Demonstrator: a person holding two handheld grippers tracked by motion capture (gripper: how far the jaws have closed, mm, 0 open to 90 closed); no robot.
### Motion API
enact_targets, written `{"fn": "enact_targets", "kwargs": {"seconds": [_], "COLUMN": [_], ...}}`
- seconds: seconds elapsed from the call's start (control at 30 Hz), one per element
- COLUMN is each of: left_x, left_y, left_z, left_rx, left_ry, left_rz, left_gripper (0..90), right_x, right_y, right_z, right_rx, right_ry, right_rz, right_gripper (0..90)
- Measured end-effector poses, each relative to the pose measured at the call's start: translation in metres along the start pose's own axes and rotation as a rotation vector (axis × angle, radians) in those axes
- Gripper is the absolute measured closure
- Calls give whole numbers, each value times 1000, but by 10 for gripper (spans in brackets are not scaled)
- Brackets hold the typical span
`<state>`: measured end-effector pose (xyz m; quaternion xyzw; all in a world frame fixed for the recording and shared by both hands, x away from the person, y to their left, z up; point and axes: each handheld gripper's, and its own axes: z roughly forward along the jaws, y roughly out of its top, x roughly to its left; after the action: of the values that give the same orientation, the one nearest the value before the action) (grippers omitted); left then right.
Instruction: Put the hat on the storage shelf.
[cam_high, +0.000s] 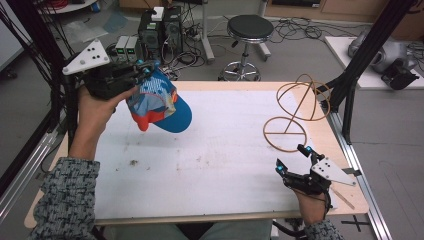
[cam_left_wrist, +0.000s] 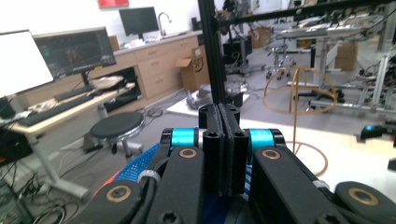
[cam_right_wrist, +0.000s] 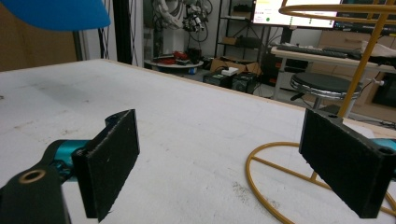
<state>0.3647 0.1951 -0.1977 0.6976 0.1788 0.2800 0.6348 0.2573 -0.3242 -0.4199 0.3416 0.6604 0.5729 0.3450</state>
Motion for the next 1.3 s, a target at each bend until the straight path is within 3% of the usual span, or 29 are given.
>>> {"fn": "enact_targets", "kwargs": {"seconds": [0.37,0.7,1.3], "left_x": [2,-5,-38], "left_y": [32,58,103], "left_z": [33,60,127], "left_rx": [-27,-56,-67], "left_ry": [-36,-61,-172], "left_rz": [24,42,110], "left_gripper": [879,879,879], "right_x": [-2,-2,0], "right_y": [-3,-4,-5], "right_z": [1,3,5], "right_rx": [27,47,57], "right_ry": [11,28,54], "right_rz": [0,8,10], "right_gripper": [114,114,115]}}
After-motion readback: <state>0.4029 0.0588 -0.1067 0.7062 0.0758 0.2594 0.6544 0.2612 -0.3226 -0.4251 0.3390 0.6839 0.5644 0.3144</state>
